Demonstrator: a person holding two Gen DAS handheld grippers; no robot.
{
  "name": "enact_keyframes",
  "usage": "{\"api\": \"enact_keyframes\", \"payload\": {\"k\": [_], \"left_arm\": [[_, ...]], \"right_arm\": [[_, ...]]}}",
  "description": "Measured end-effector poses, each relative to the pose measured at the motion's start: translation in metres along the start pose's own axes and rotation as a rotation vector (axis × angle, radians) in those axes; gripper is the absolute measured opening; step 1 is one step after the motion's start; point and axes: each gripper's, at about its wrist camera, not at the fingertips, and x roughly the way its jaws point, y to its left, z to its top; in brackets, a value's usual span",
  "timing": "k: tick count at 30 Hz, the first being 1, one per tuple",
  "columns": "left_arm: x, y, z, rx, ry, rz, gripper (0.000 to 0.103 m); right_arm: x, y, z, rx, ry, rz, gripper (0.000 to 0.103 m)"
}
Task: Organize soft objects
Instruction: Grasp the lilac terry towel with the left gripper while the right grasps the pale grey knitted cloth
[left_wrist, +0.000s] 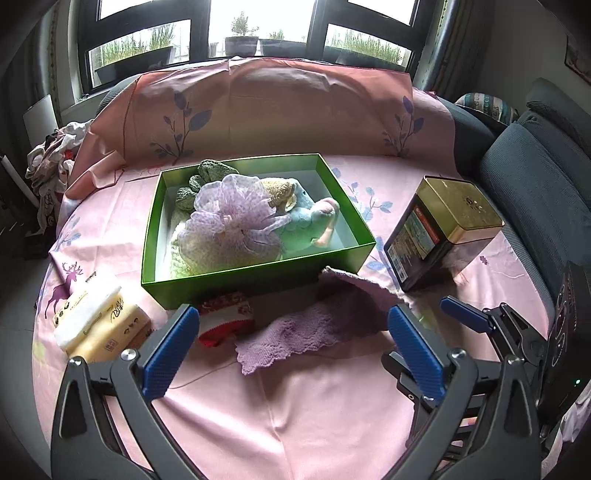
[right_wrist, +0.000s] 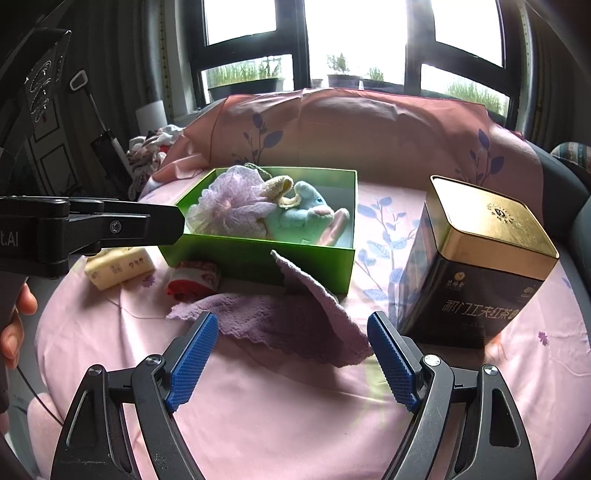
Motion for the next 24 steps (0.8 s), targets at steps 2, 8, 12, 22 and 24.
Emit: {"api": "enact_keyframes", "payload": {"k": [2, 8, 12, 22, 24], "left_arm": [[0.002, -0.001, -0.005, -0.005, 0.009, -0.008, 0.102], [0.018, 0.003, -0.015, -0.027, 0.042, -0.011, 0.102], [0.028, 0.018, -0.025, -0.091, 0.049, -0.045, 0.102], [0.046, 0.07, -0.055, -0.205, 0.095, -0.071, 0.102], [0.05, 0.075, -0.06, -0.226, 0.113, -0.084, 0.102]], "right_arm": [[0.003, -0.001, -0.004, 0.002, 0.009, 0.001, 0.083], [0.019, -0.005, -0.008, -0.005, 0.03, -0.022, 0.083], [0.03, -0.006, -0.007, -0.012, 0.034, -0.031, 0.083], [0.056, -0.009, 0.007, -0.067, 0.025, -0.054, 0.083], [0.065, -0.01, 0.008, -0.072, 0.049, -0.052, 0.083]]}}
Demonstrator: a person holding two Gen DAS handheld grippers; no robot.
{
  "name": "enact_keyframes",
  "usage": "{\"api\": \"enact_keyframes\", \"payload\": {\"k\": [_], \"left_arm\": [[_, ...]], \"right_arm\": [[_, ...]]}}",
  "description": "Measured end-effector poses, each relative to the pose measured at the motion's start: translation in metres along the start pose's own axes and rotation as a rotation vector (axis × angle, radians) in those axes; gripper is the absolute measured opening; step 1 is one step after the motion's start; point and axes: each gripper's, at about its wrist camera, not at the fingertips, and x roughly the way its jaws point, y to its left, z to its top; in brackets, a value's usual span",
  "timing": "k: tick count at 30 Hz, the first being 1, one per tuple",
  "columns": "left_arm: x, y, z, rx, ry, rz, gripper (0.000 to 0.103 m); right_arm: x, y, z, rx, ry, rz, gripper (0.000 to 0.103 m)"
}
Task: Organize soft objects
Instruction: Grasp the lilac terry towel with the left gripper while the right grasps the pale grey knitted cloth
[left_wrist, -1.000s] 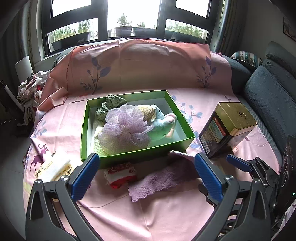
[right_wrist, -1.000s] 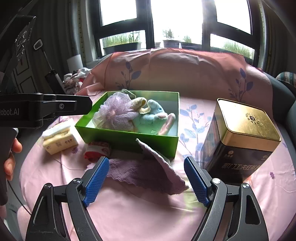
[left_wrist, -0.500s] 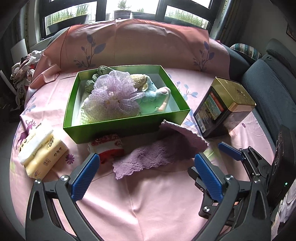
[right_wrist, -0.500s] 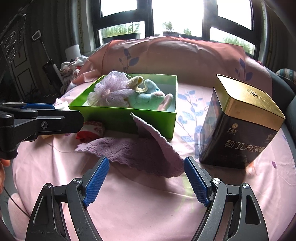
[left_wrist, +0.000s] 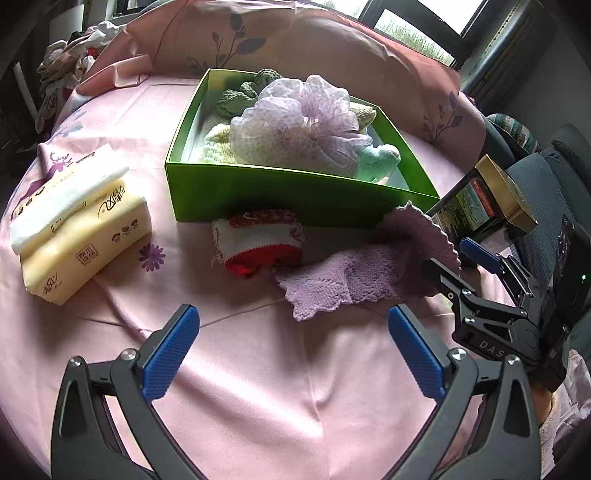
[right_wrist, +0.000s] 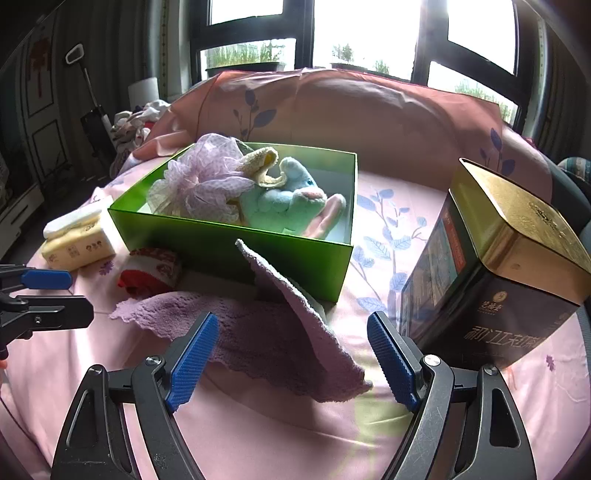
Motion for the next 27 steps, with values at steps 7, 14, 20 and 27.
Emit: {"api": "enact_keyframes", "payload": {"k": [7, 14, 20, 27], "left_arm": [[0.009, -0.004, -0.003, -0.007, 0.033, -0.053, 0.102], [0.027, -0.023, -0.007, -0.011, 0.112, -0.208, 0.102], [0.034, -0.035, -0.011, -0.042, 0.155, -0.261, 0.102], [0.048, -0.033, -0.013, -0.092, 0.223, -0.206, 0.1]], "right_arm": [[0.011, -0.007, -0.009, 0.071, 0.057, 0.076, 0.006], [-0.033, -0.019, -0.046, 0.254, 0.082, 0.344, 0.005], [-0.053, -0.022, -0.098, 0.321, 0.204, 0.456, 0.005], [-0.058, -0.026, -0.127, 0.347, 0.248, 0.49, 0.005]]}}
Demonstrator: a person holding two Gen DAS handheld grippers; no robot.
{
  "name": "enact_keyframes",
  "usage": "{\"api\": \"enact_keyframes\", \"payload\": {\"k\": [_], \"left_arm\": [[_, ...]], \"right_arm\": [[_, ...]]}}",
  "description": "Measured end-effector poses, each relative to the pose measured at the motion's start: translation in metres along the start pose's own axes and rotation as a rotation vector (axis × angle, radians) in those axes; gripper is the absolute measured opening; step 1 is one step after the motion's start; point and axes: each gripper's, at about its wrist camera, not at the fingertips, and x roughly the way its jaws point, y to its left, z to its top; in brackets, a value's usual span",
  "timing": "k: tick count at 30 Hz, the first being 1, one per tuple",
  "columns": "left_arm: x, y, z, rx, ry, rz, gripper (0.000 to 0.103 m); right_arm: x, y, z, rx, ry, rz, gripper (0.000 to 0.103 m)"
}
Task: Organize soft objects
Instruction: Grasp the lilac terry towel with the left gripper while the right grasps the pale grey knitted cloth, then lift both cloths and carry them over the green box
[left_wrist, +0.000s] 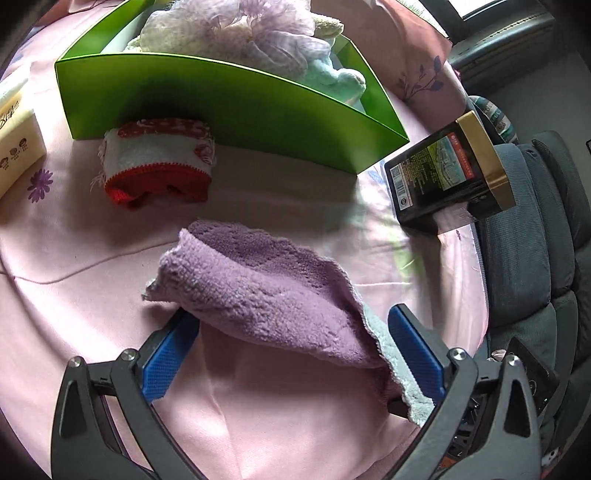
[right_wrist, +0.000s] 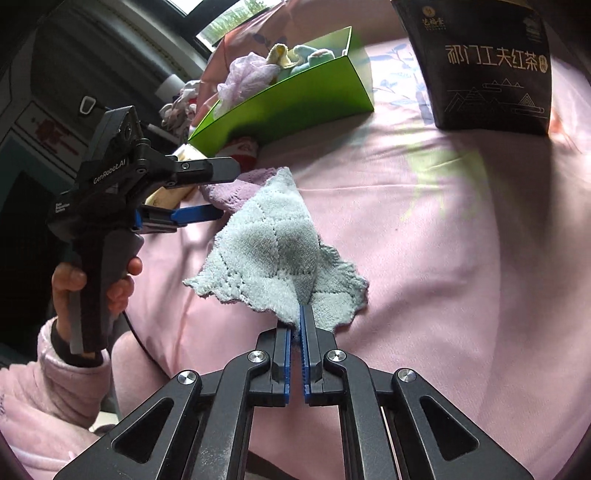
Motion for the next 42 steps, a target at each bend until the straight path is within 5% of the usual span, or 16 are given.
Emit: {"api": "enact_keyframes", "payload": {"k": [1, 3, 4, 5, 10, 14, 18, 20, 27, 42], "left_arm": [[0.002, 0.001, 0.002, -0.012, 0.001, 0.009, 0.097], [0.005, 0.0, 0.007, -0.027, 0.006, 0.021, 0.065], [0.005, 0.0, 0.008, -0.029, 0.008, 0.035, 0.04], [0.005, 0.0, 0.007, -0.025, 0.01, 0.042, 0.032], [0.005, 0.006, 0.006, -0.034, -0.008, 0.042, 0.02], [-0.003, 0.002, 0.002, -0.001, -0.027, 0.028, 0.017], [-0.015, -0.002, -0.002, 0.018, -0.051, 0.013, 0.016], [-0.021, -0.003, -0.005, 0.037, -0.066, 0.033, 0.016], [-0.056, -0.016, -0.004, 0.115, -0.155, 0.081, 0.016], [-0.14, -0.056, 0.058, 0.268, -0.389, 0.176, 0.016]], "right_arm": [[0.001, -0.001, 0.001, 0.002, -0.002, 0.0, 0.005], [0.002, -0.001, 0.004, 0.01, -0.017, 0.005, 0.005], [0.001, -0.003, 0.005, 0.017, -0.028, -0.003, 0.005], [0.001, -0.004, 0.008, 0.021, -0.041, -0.021, 0.005], [0.009, -0.005, 0.019, 0.014, -0.062, -0.089, 0.017], [0.015, -0.002, 0.028, 0.001, -0.08, -0.087, 0.036], [0.02, 0.008, 0.032, -0.056, -0.091, -0.135, 0.036], [0.02, 0.014, 0.033, -0.08, -0.095, -0.11, 0.012], [0.008, 0.038, 0.052, -0.134, -0.166, -0.096, 0.011], [-0.039, 0.107, 0.146, -0.309, -0.394, -0.113, 0.011]]}}
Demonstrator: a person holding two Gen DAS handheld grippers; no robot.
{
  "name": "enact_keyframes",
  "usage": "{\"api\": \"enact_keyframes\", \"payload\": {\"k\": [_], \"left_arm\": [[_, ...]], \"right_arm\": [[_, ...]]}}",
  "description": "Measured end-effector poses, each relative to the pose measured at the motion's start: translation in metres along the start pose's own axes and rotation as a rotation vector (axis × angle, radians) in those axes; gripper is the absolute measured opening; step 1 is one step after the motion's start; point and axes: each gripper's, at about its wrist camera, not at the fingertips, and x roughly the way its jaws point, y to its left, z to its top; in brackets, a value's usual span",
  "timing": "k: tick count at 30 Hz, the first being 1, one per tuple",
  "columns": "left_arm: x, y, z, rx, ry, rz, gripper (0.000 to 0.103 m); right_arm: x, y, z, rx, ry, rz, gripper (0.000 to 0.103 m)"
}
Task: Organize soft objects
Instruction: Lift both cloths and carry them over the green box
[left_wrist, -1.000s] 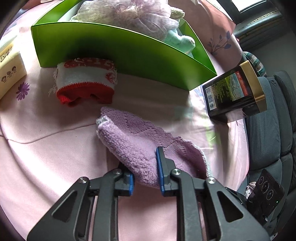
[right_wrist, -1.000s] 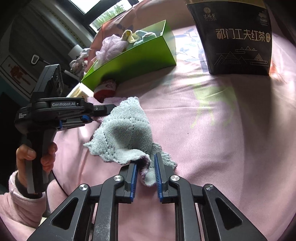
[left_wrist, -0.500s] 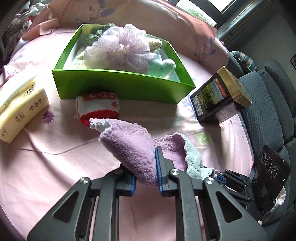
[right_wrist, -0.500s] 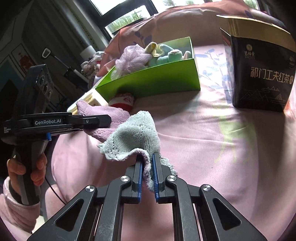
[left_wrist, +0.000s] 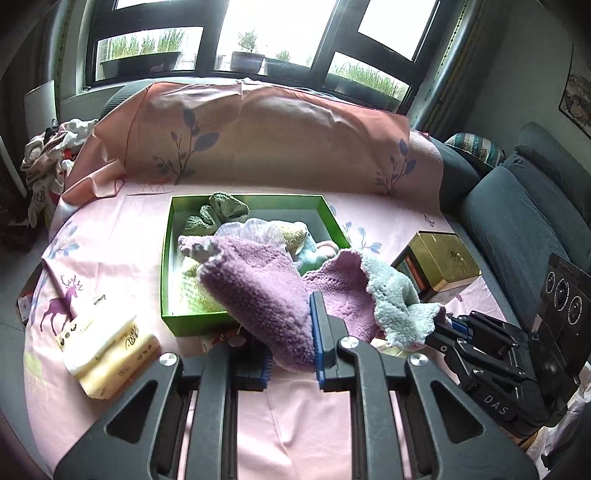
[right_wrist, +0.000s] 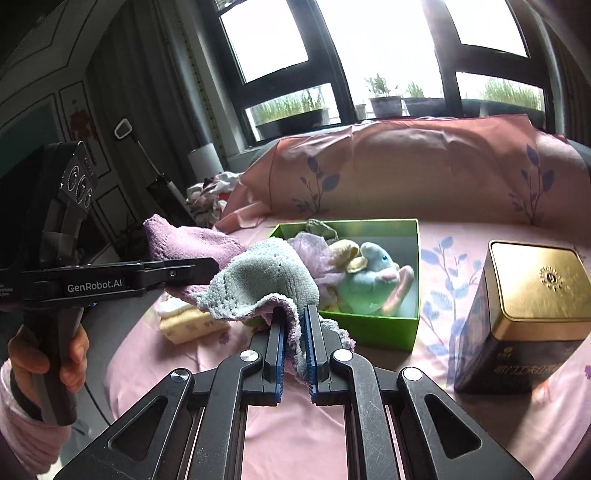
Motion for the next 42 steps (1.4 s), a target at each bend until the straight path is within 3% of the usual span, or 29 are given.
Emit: {"api": "enact_keyframes", "payload": {"k": [10, 21, 42], "left_arm": [[0.003, 0.004, 0.034, 0.042, -0.049, 0.044, 0.016], [0.04, 0.008, 0.059, 0.056, -0.033, 0.081, 0.016], [0.105, 0.035, 0.061, -0.003, 0.056, 0.139, 0.016]], "right_arm": [[0.019, -0.002, 0.04, -0.031, -0.043, -0.014, 0.011], [0.05, -0.012, 0.066, -0.028, -0.051, -0.038, 0.011], [0.121, -0.036, 0.066, -0.001, 0.055, -0.106, 0.011]]}}
